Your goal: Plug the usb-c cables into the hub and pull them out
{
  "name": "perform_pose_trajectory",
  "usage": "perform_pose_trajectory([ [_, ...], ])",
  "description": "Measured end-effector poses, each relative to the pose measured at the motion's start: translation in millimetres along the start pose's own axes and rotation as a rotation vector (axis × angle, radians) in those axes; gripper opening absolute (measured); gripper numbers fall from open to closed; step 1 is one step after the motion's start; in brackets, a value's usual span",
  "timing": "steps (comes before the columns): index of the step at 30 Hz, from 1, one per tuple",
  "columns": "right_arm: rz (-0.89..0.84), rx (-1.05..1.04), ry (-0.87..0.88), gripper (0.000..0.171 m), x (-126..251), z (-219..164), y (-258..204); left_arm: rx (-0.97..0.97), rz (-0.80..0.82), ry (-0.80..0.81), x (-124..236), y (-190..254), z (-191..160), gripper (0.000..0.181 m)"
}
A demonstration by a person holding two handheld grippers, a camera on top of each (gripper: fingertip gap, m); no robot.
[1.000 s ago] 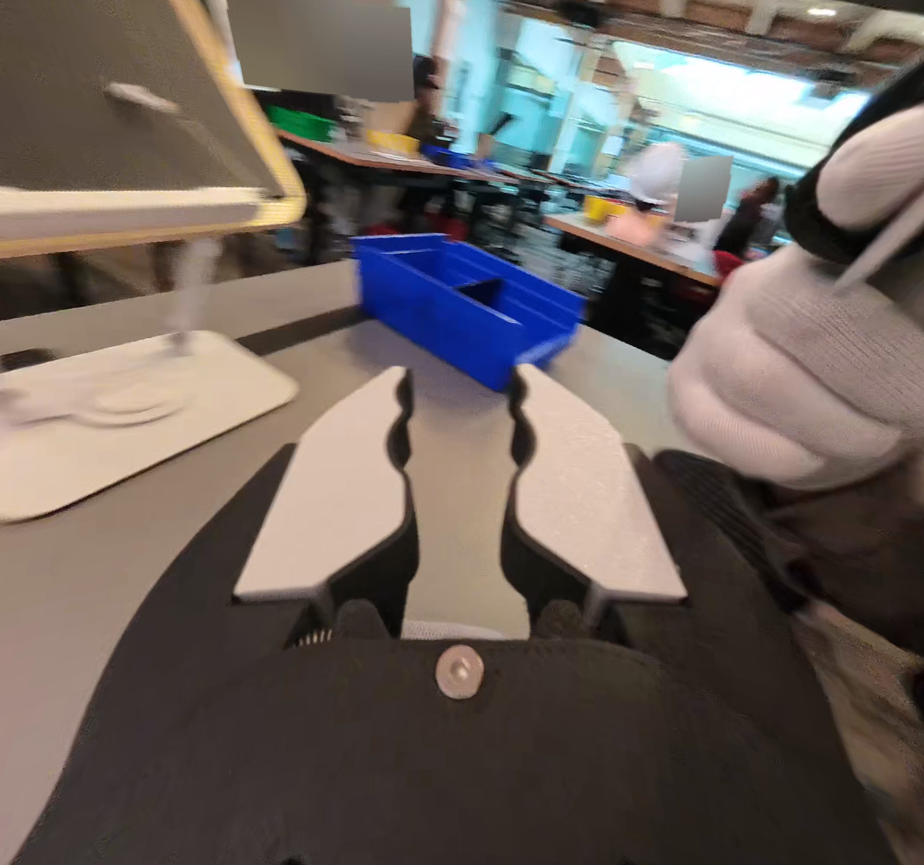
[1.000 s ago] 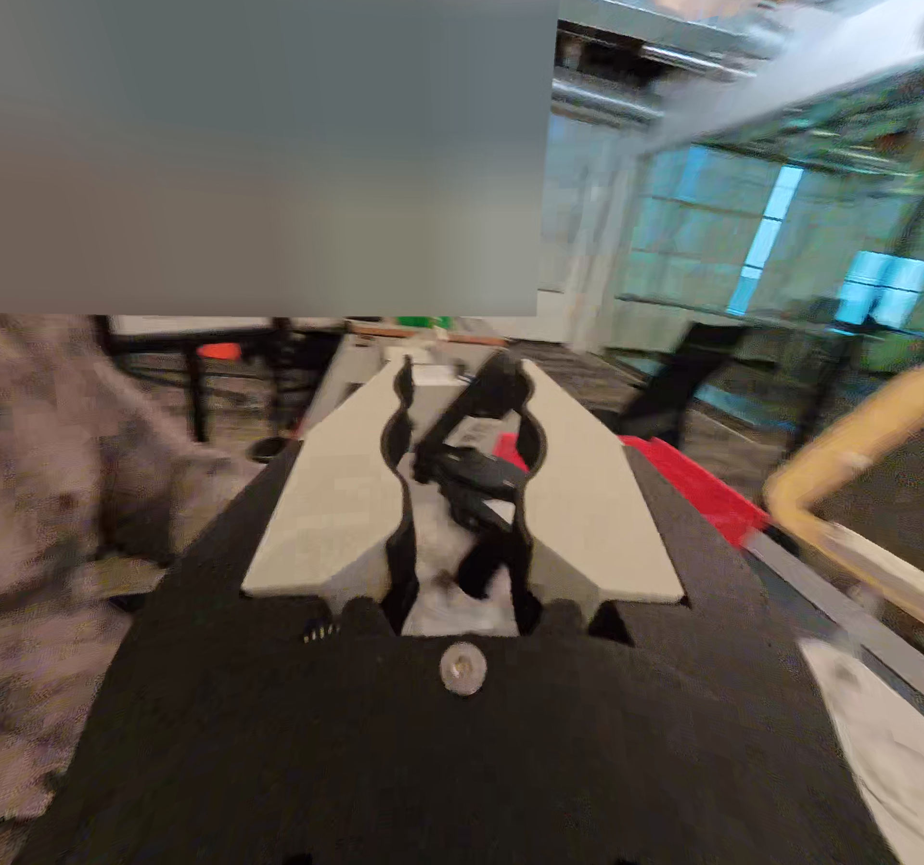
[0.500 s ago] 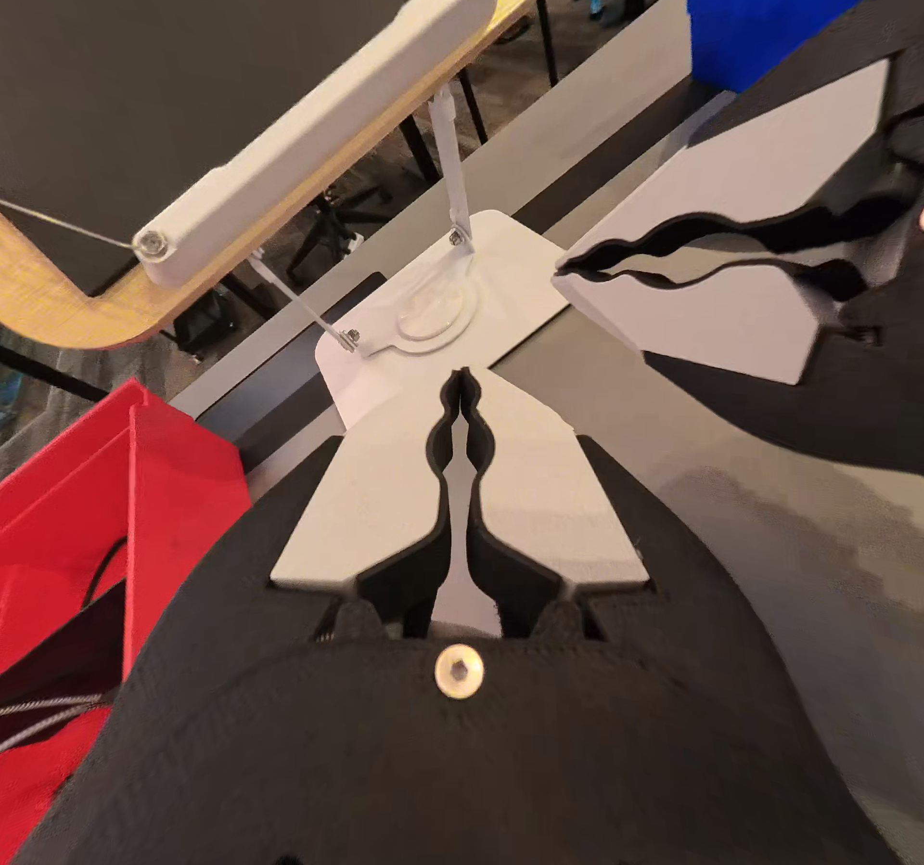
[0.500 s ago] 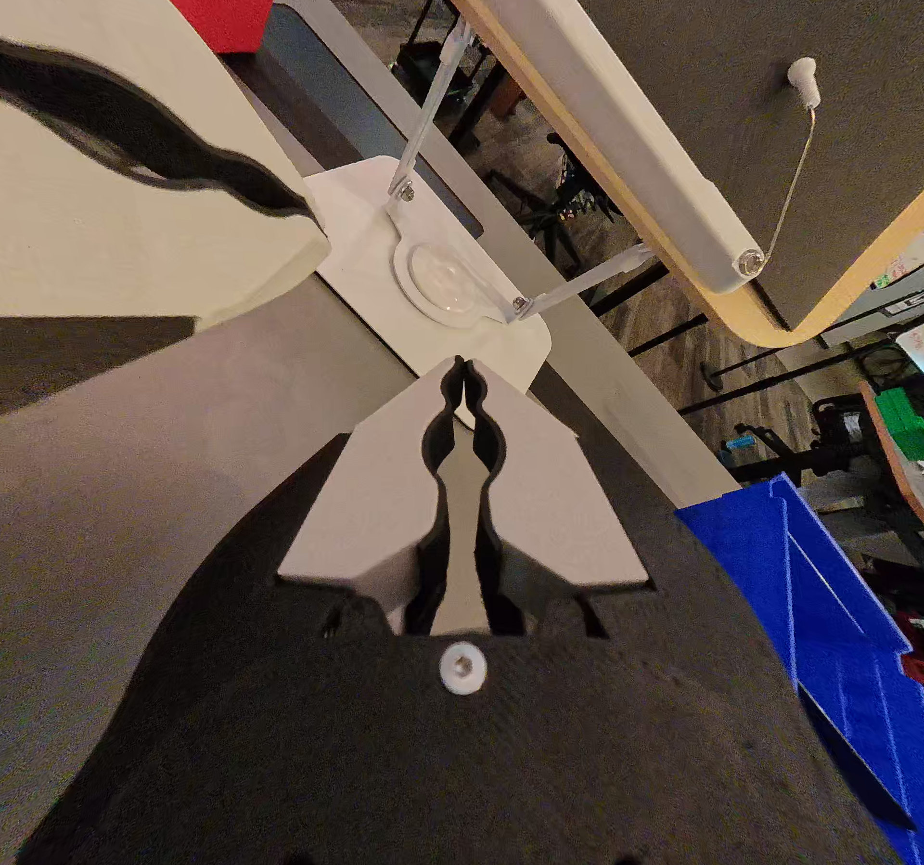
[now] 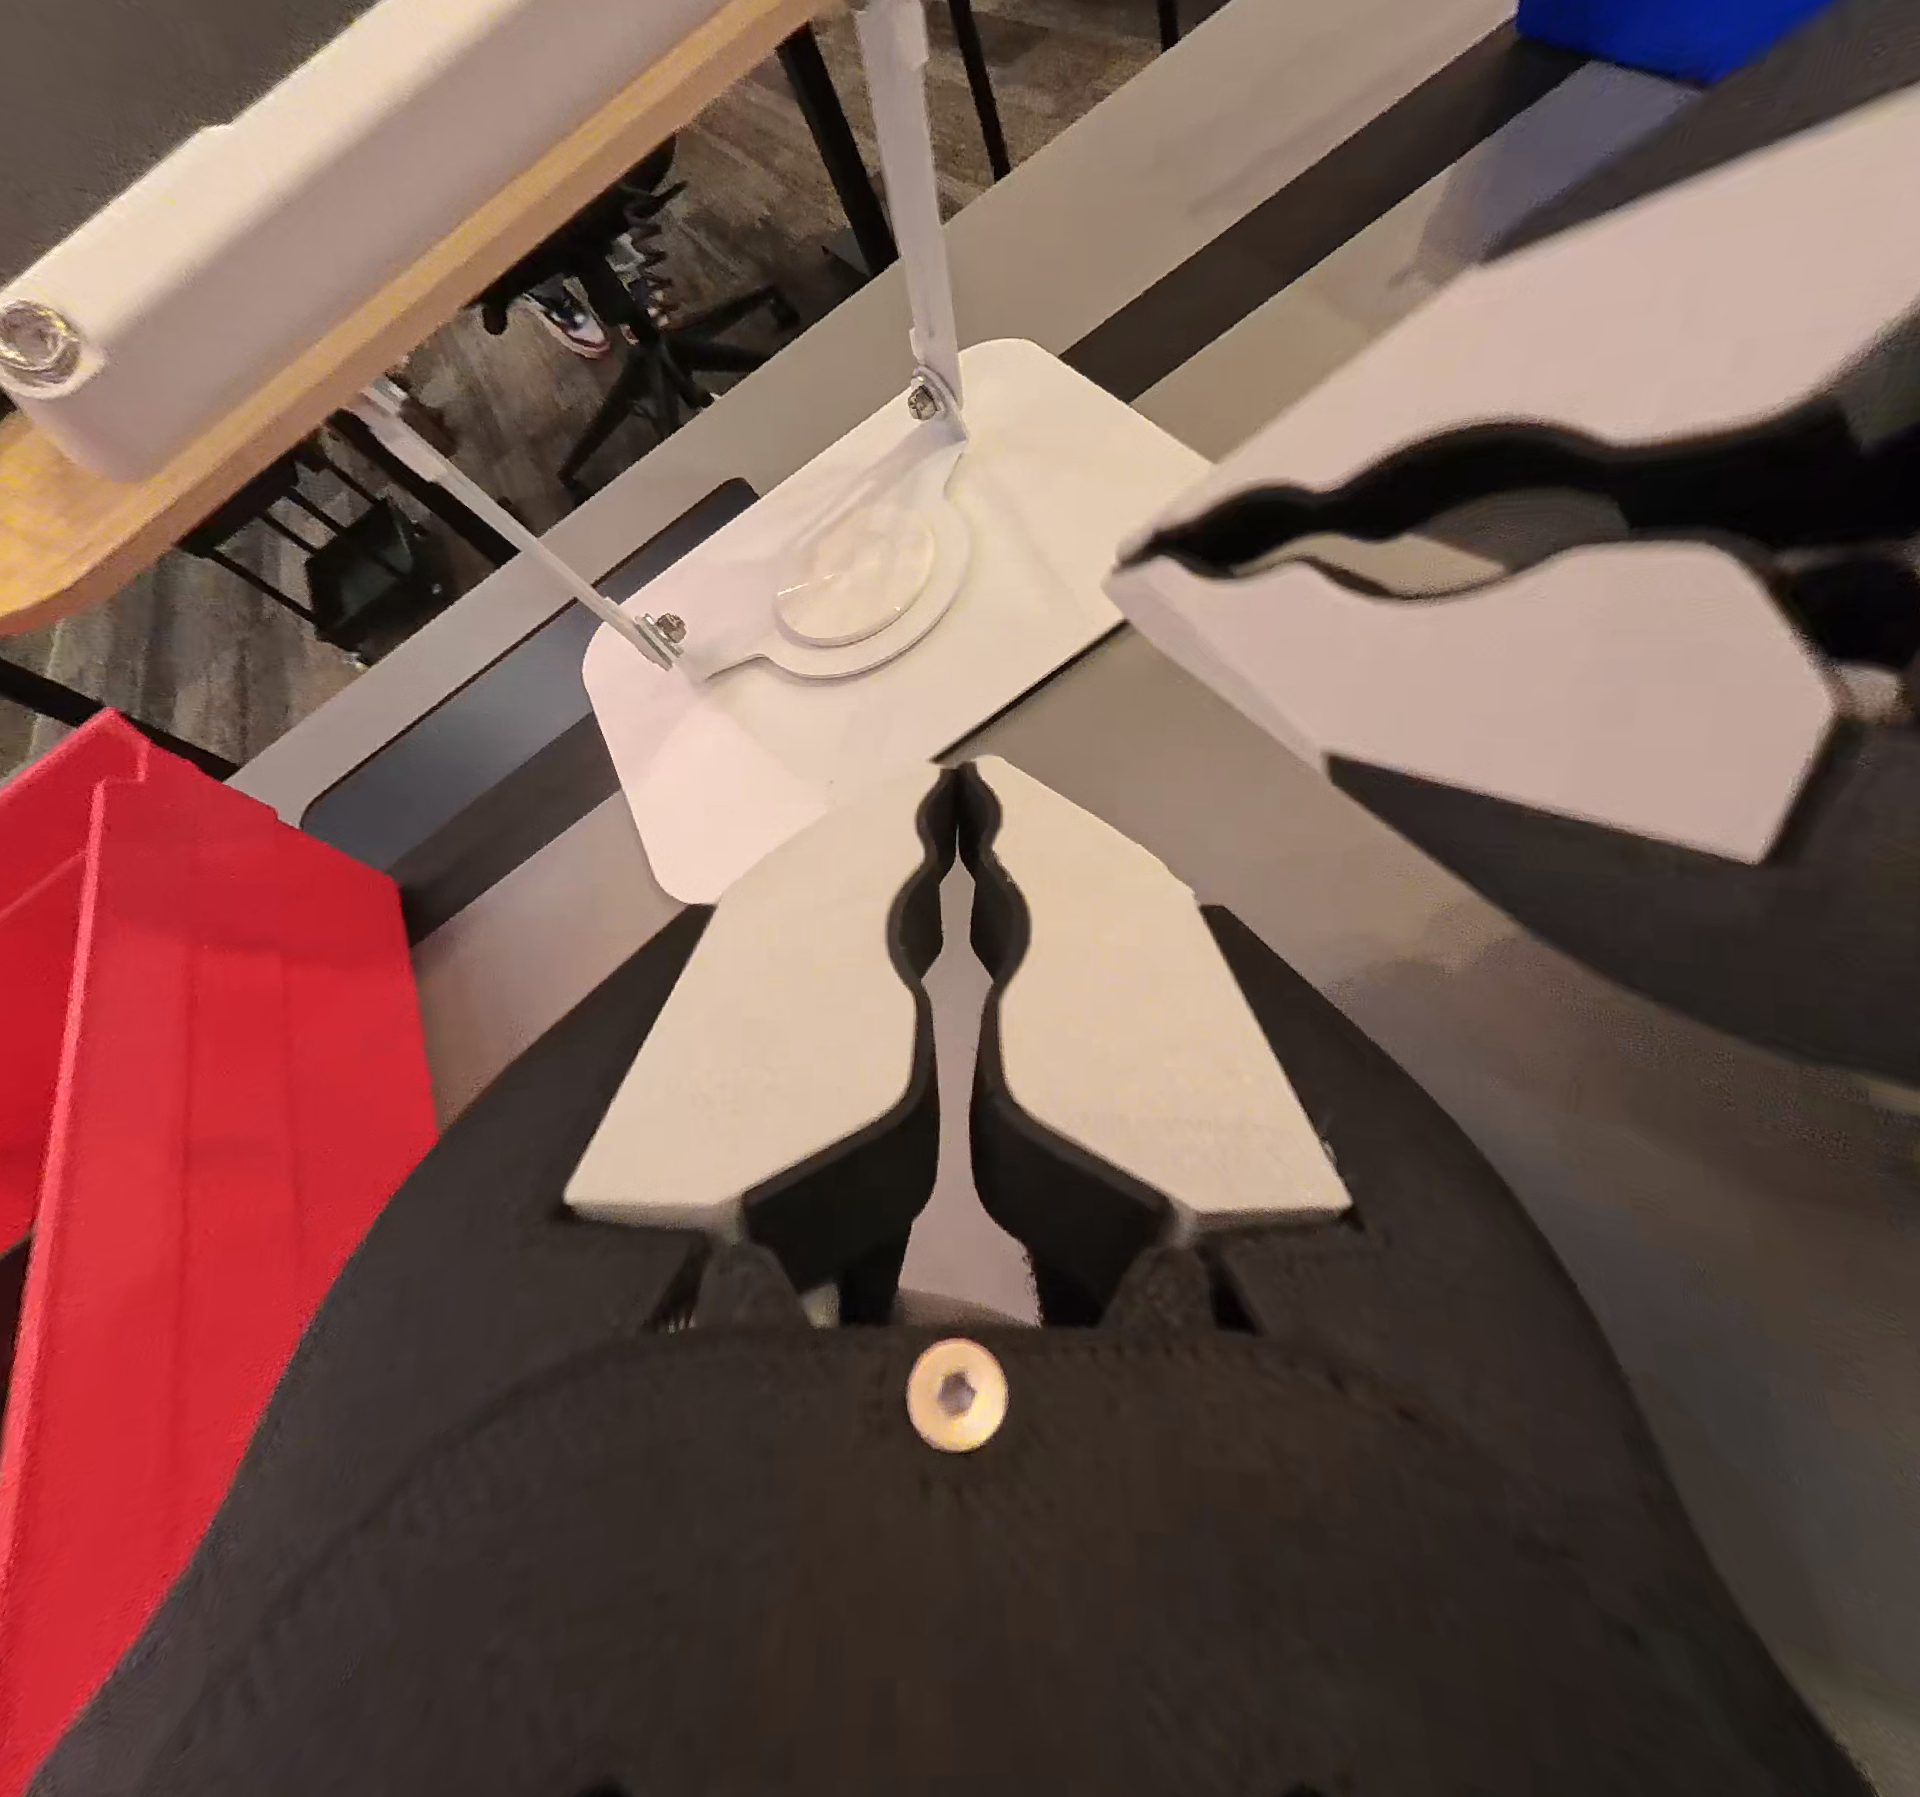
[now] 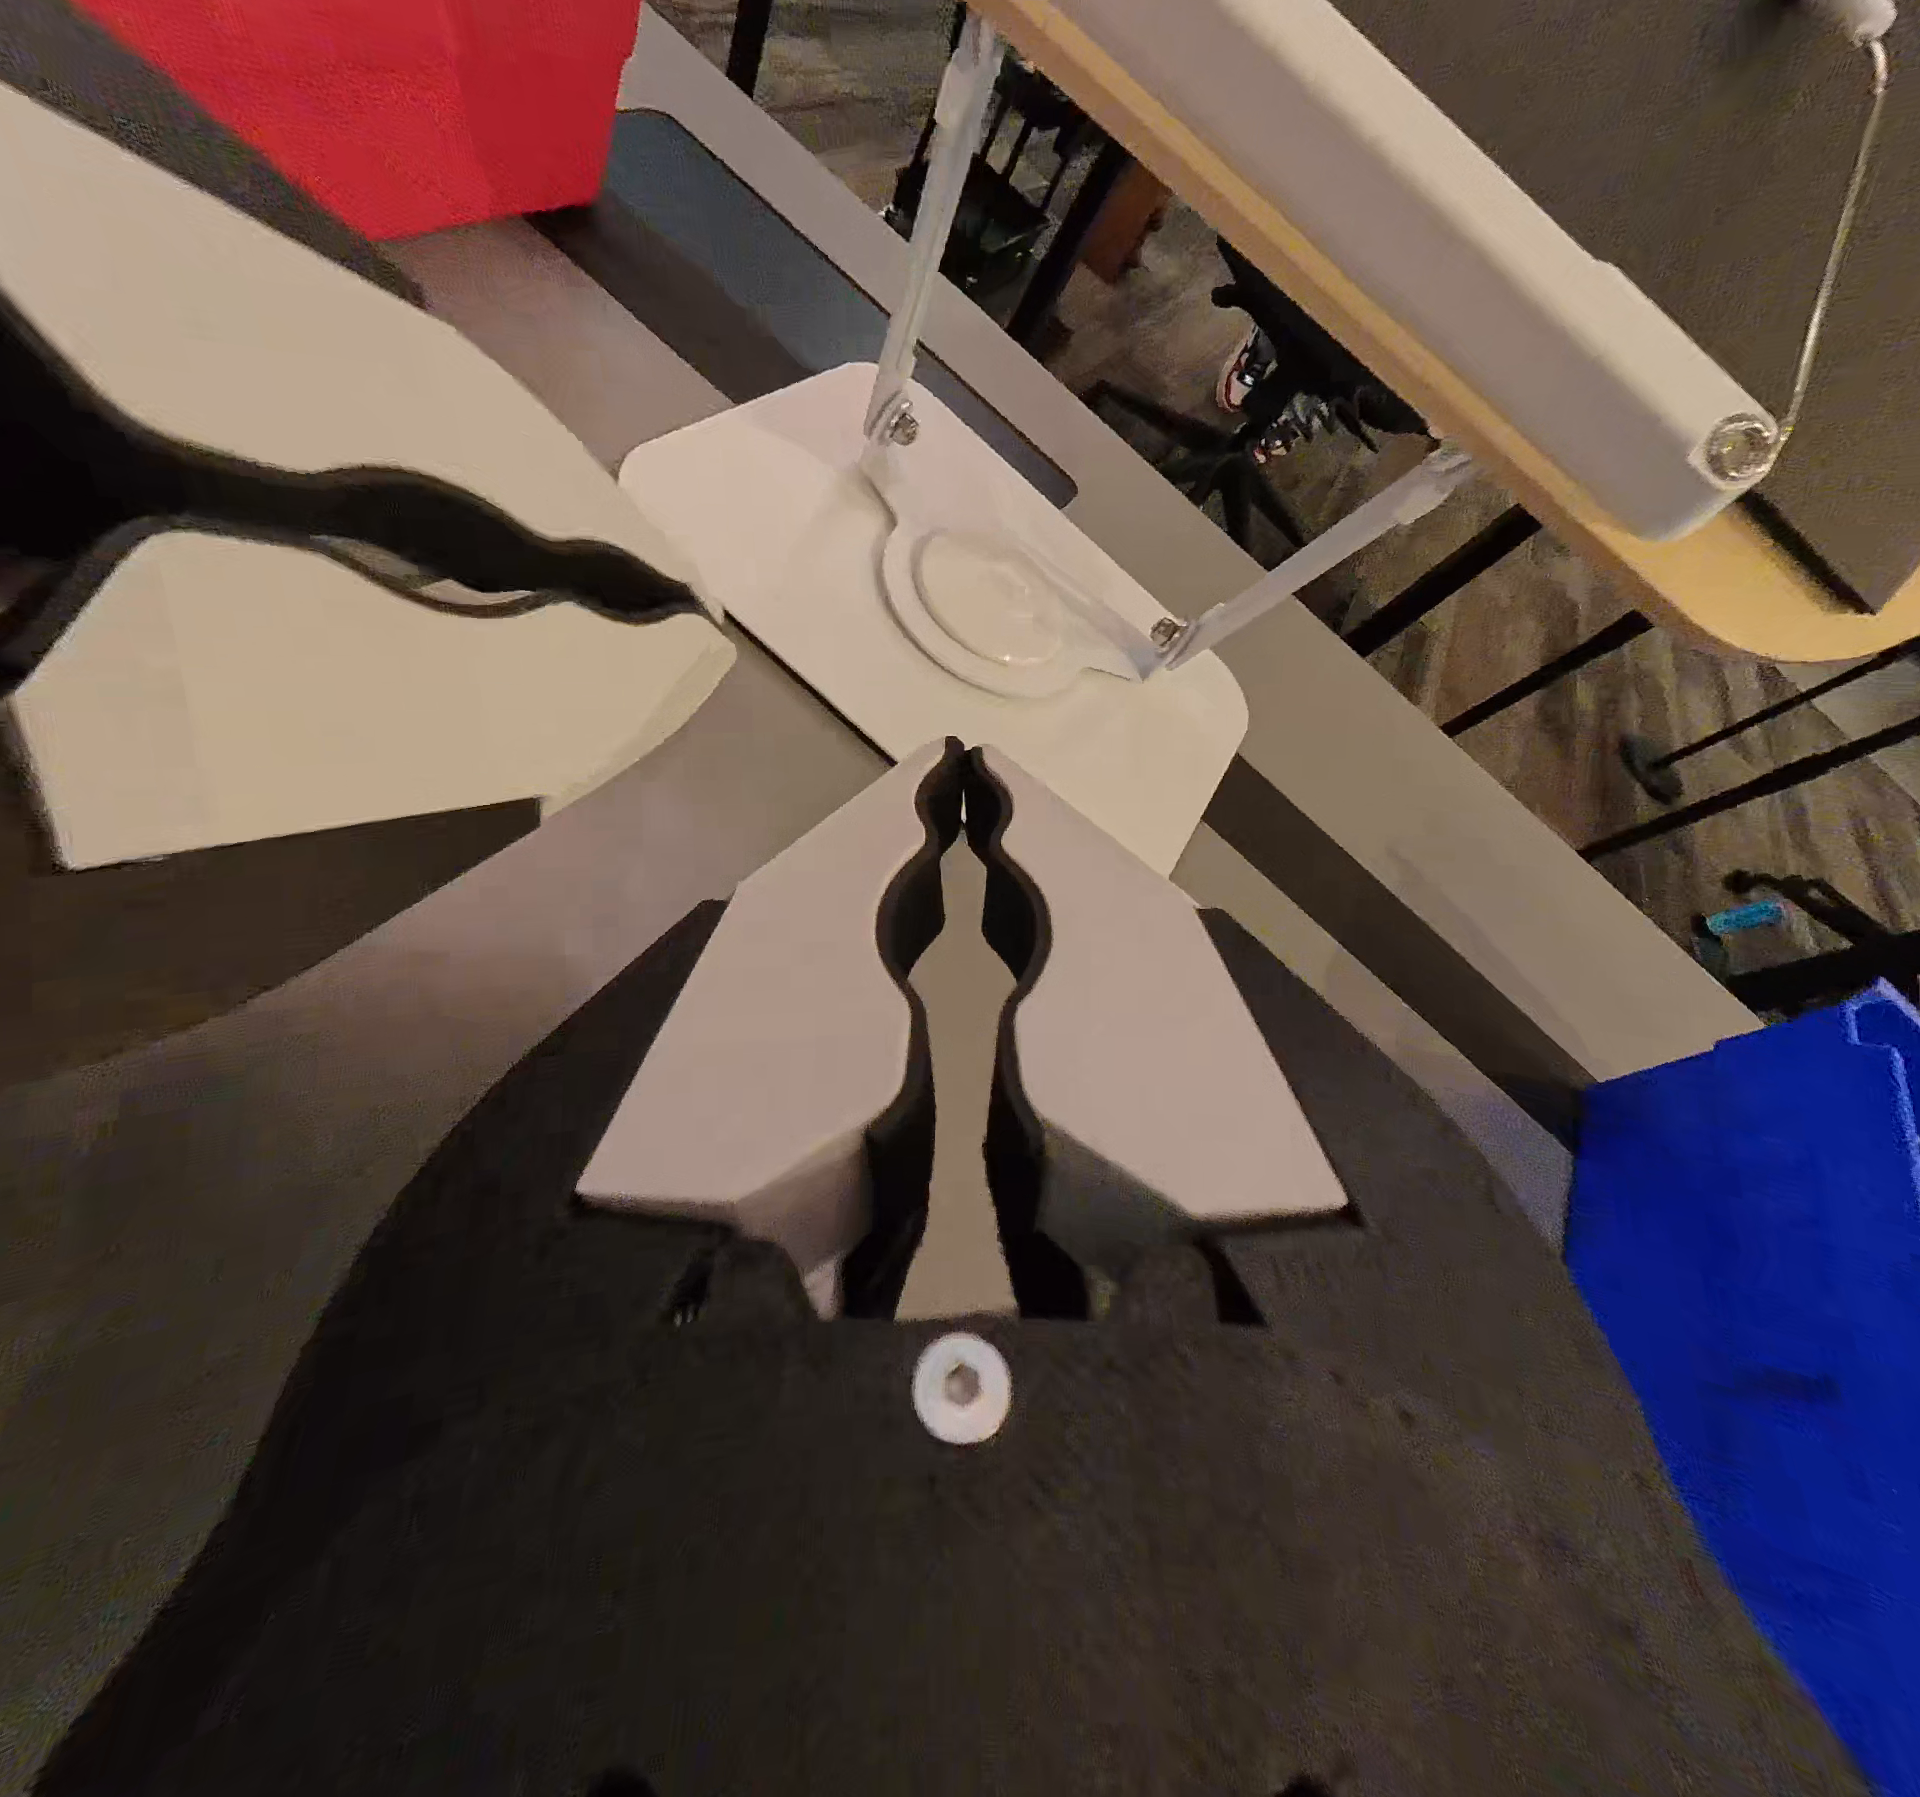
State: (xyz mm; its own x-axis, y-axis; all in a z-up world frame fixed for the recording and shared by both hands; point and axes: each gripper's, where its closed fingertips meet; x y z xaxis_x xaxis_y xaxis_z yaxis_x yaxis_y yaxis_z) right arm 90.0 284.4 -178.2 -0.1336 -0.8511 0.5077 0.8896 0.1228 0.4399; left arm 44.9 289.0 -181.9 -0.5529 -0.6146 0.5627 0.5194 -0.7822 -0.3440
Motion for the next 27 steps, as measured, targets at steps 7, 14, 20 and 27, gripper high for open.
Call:
perform_pose_trajectory([
  [7,0.096,-0.074,0.001,0.000,-2.8,-4.8,-15.1,-0.012,-0.019,0.014,-2.5,3.5,-3.5,0.000],
  [14,0.066,-0.077,0.051,0.012,-4.2,-15.4,12.1,0.001,-0.031,0.118,33.3,-31.8,19.6,0.055],
  [20,0.089,-0.091,0.055,0.010,-13.7,-26.0,14.5,-0.120,0.075,-0.025,61.4,-160.5,5.2,0.046],
  [27,0.147,-0.056,0.044,0.008,-21.5,-32.2,0.6,-0.627,-0.055,-0.390,3.7,-259.5,-69.9,0.048],
])
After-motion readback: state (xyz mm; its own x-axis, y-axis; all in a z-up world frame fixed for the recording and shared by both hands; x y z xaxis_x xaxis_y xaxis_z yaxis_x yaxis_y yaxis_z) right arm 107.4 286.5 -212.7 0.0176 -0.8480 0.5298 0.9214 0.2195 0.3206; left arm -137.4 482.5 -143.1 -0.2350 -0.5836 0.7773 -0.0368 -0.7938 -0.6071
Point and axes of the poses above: each gripper's, where its closed fingertips meet, x back along the fingers, z out of its top, y = z × x across the jaws, and after that the axes turned 7 degrees about -y, right-handed
